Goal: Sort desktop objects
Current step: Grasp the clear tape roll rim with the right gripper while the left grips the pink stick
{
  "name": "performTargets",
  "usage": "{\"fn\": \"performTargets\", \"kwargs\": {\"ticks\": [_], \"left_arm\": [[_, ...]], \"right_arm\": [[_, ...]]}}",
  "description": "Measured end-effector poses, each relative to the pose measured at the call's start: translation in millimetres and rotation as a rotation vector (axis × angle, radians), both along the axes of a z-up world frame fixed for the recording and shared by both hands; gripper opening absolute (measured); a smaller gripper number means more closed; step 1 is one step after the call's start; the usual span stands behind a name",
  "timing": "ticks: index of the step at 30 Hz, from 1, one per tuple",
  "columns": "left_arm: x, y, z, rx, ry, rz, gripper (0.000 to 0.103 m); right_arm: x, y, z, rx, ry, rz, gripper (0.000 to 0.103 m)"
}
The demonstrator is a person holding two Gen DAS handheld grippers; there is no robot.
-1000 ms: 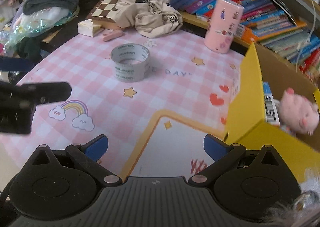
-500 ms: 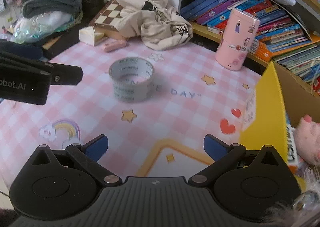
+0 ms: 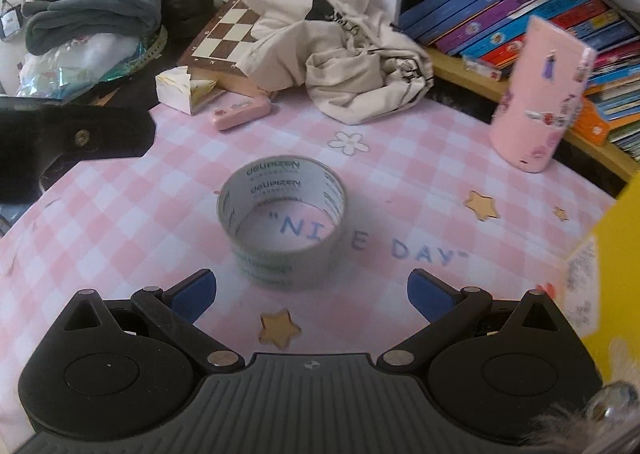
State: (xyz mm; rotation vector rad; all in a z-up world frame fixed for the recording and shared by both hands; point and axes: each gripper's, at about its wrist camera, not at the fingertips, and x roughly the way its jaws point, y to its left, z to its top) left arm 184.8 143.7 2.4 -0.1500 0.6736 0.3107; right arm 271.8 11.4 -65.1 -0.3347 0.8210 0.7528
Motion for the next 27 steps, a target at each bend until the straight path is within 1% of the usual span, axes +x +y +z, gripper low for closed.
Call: {"fn": "performTargets", "kwargs": {"ticks": [7, 11, 14, 16, 18, 21, 27], "left_arm": [[14.3, 11.9, -5.5, 0.010, 0.048, 0.033, 0.098], [20.3, 13.7, -7.6, 0.014, 0.061, 0.024, 0.098], [24.4, 13.5, -9.5, 0.019, 0.064, 0.017, 0.098], [27.6, 13.7, -10.6, 0.014, 0.063, 0.023, 0.098], [30.7, 13.5, -11.1, 0.010, 0.062, 0.021, 0.098], [34.7, 12.4, -12.3, 0.016, 0.062, 0.009, 0.098], [43.6, 9.7, -15.8, 0.016, 0.064, -0.021, 0.098]], "right_arm": [[16.6, 22.0, -11.9, 0.000, 0.009, 0.029, 0.103], [26.6, 31.5, -17.5, 0.004, 0.024, 0.040, 0.103], [28.5, 37.5, -19.7, 0.007, 0.000, 0.049, 0.100], [28.7, 41.5, -22.9, -0.013, -0.028, 0.055, 0.100], [31.0, 42.1, -25.6, -0.013, -0.025, 0.055, 0.097], [35.1, 39.8, -27.8, 0.008, -0.005, 0.042, 0.082], [39.3, 30.0, -25.9, 0.015, 0.011, 0.006, 0.082]]}}
